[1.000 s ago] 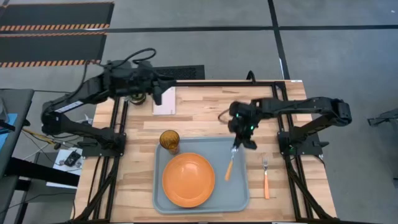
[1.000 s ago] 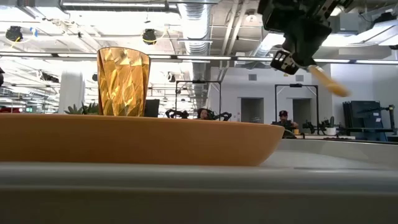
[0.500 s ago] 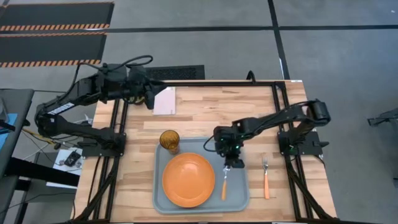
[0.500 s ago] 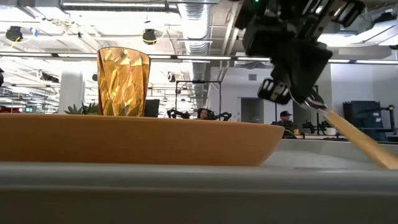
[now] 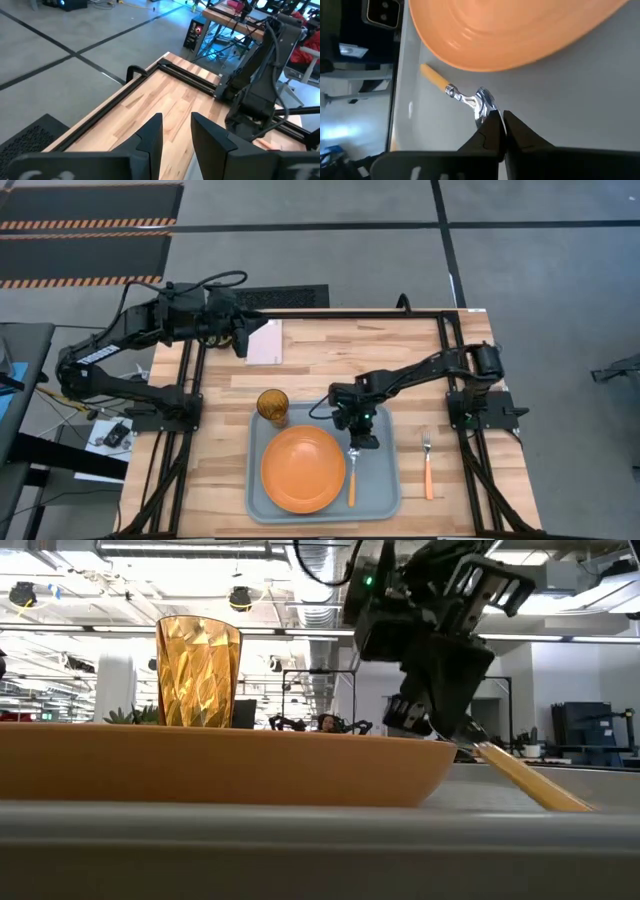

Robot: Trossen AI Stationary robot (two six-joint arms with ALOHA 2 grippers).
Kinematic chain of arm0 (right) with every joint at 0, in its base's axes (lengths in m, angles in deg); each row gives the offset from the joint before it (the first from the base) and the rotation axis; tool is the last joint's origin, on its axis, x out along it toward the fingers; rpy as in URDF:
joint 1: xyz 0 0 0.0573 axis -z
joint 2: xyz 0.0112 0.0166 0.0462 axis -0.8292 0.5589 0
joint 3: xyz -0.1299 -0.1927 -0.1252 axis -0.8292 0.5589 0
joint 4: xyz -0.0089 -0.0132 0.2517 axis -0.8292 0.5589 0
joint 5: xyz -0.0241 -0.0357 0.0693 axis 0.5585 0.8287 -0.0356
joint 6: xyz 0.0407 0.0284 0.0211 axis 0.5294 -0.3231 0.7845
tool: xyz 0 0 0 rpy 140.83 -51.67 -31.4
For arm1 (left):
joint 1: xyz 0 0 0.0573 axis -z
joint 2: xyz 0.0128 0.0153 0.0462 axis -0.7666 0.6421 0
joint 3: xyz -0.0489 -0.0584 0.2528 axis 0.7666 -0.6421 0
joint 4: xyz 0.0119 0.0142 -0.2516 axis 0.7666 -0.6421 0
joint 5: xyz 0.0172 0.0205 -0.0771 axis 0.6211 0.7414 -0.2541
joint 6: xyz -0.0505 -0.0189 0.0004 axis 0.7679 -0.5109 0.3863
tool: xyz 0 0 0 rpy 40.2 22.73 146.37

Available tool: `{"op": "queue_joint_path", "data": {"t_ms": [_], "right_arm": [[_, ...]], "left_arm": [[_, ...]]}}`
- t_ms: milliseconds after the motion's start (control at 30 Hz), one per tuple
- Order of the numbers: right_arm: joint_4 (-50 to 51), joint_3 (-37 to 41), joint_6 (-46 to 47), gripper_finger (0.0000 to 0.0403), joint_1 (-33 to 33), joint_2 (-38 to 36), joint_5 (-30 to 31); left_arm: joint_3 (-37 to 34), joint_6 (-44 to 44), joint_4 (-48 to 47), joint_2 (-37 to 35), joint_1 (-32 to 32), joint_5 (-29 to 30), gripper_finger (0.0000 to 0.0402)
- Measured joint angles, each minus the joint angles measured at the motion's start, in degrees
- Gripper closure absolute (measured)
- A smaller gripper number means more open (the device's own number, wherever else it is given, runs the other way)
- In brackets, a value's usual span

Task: Pick and place plate/cup/fork/spoon on tray
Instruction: Put the orange spoon on the gray tray to the right of the orange plate

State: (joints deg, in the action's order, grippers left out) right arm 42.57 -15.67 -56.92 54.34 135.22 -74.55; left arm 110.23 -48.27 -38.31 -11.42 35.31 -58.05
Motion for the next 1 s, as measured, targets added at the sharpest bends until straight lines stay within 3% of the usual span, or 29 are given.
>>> {"op": "queue_joint_path", "data": {"t_ms": [267, 1000], "right_arm": [[1.67, -0.59, -3.27, 0.0381, 1.7, 4.03, -0.57], [3.22, -0.55, -7.34, 0.0351, 4.2, 4.09, 5.2]], "left_arm": [[0.0, -0.02, 0.02, 0.01, 0.0, 1.21, 0.0316], [0.0, -0.57, 0.04, 0.01, -0.02, 4.01, 0.0316]]}}
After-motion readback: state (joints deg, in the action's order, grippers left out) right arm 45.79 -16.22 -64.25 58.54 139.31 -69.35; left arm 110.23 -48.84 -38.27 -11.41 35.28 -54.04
